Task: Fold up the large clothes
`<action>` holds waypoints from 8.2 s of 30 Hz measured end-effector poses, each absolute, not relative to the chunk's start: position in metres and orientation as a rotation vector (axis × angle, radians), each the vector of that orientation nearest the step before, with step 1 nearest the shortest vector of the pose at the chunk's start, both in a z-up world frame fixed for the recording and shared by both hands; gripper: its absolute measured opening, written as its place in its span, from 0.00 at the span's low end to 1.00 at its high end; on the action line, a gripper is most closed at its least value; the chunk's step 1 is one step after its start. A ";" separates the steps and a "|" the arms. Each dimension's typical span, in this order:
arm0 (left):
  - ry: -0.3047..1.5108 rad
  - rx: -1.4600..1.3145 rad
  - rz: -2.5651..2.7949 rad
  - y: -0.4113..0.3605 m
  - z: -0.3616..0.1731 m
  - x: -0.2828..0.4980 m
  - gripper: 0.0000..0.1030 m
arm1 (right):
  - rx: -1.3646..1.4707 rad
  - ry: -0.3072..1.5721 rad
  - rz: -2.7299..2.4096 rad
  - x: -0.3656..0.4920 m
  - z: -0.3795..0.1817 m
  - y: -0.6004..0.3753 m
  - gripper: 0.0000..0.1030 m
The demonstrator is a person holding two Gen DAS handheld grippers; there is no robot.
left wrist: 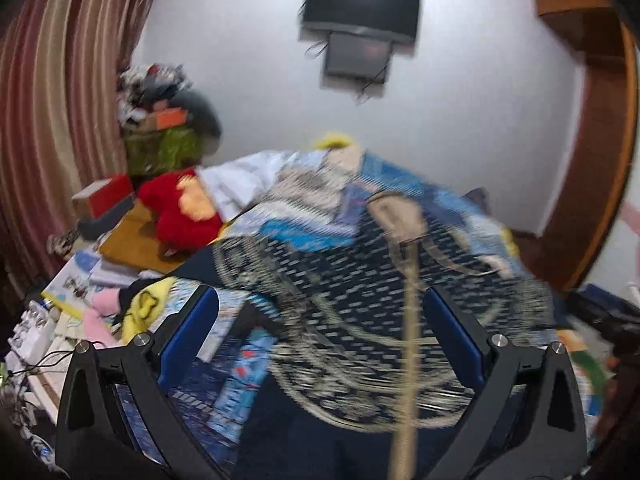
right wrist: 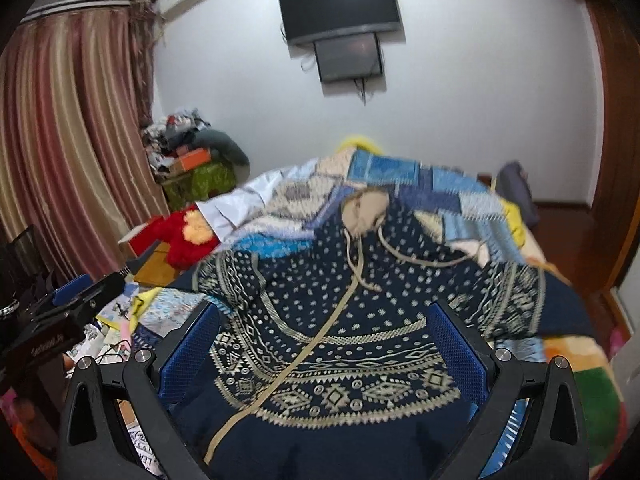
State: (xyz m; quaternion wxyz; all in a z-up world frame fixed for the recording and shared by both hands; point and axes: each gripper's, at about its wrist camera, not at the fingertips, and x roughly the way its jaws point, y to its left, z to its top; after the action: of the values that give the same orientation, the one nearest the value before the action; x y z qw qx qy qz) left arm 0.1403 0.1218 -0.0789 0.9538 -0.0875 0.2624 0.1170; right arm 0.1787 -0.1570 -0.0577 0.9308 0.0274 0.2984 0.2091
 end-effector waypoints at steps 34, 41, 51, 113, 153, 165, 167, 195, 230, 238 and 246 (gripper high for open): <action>0.927 -0.487 0.402 0.325 -0.231 0.360 0.17 | -0.177 1.029 0.590 0.416 -0.203 -0.055 1.00; 0.782 -0.200 0.298 0.245 -0.157 0.384 0.09 | -0.168 0.939 0.524 0.402 -0.169 -0.101 1.00; 1.097 -0.141 0.061 0.128 -0.246 0.409 0.46 | -0.170 0.823 0.443 0.355 -0.109 -0.169 1.00; 1.027 0.221 -0.406 -0.134 -0.233 0.397 0.31 | -0.008 0.821 0.218 0.331 -0.116 -0.319 1.00; 1.107 0.006 0.164 0.125 -0.331 0.400 0.98 | -0.255 1.086 0.079 0.440 -0.220 -0.282 1.00; 1.105 0.063 0.149 0.093 -0.266 0.407 0.98 | 0.067 1.036 -0.073 0.380 -0.168 -0.432 1.00; 1.055 0.076 0.102 0.072 -0.244 0.404 0.98 | 0.127 1.025 -0.092 0.363 -0.169 -0.451 1.00; 1.145 0.143 -0.248 -0.131 -0.259 0.458 0.98 | 0.785 1.031 -0.154 0.400 -0.288 -0.542 0.65; 0.851 0.052 -0.023 0.062 -0.148 0.338 0.99 | 0.285 1.089 0.443 0.451 -0.175 -0.152 0.11; 1.013 -0.040 0.035 0.100 -0.201 0.333 0.99 | 0.273 1.364 0.427 0.431 -0.256 -0.146 0.12; 1.009 0.019 -0.063 0.048 -0.194 0.346 0.99 | 0.220 1.316 0.492 0.390 -0.214 -0.191 0.12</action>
State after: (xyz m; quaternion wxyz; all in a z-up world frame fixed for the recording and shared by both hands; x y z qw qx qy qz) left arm 0.3464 0.0481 -0.1945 0.8748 0.0089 0.4834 -0.0302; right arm 0.3900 -0.1910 -0.2139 0.7576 0.1009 0.6041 0.2256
